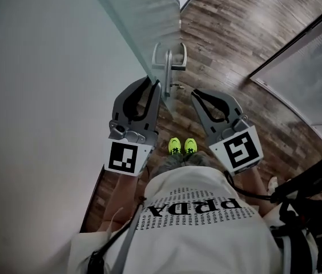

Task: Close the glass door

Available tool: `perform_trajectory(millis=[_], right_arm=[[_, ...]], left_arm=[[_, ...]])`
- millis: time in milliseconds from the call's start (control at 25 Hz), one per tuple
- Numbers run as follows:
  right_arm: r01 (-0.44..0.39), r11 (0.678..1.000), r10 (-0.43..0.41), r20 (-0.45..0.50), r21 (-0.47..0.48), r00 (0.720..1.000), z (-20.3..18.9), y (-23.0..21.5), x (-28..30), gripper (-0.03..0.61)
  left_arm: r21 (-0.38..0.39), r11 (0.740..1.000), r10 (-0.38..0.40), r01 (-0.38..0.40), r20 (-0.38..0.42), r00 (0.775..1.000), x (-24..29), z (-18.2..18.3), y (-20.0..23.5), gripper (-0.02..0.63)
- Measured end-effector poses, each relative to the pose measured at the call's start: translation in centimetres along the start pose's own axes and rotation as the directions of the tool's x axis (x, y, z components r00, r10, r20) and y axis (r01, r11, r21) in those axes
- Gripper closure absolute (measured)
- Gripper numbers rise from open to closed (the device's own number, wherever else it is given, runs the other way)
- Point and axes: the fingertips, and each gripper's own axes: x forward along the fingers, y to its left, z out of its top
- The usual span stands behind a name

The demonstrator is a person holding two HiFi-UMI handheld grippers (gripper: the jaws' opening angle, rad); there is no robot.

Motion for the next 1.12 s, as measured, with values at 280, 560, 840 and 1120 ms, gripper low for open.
perform_trajectory(millis=[280,560,840,1120], right_arm=[[0.105,0.994,-0.105,0.012,0.022,0.994,-2.1,-1.1,-1.5,0.578],[0.055,0.998,-0.055,0.004,0.012,0.998,-3.1,-1.6,-3.2,0.578],[-0.085,0.995,0.085,-0.003,-0.060,0.996,-4.6,-0.4,-4.2,0.577],[-0.125,0.979,0.121,-0.033,-0.163,0.992,-5.1,0.6,-3.9,0.577]], left_arm=[[-0.006,0.998,-0.062,0.062,-0.012,0.998,1.5,-1.2,-3.2,0.560],[-0.052,0.999,-0.013,0.012,-0.022,1.000,0.9,-1.5,-5.1,0.560],[-0.045,0.997,0.060,-0.060,0.006,0.998,-0.1,-2.5,-6.8,0.560],[-0.072,0.995,0.076,-0.073,0.042,0.996,-0.1,-2.7,-7.2,0.560]])
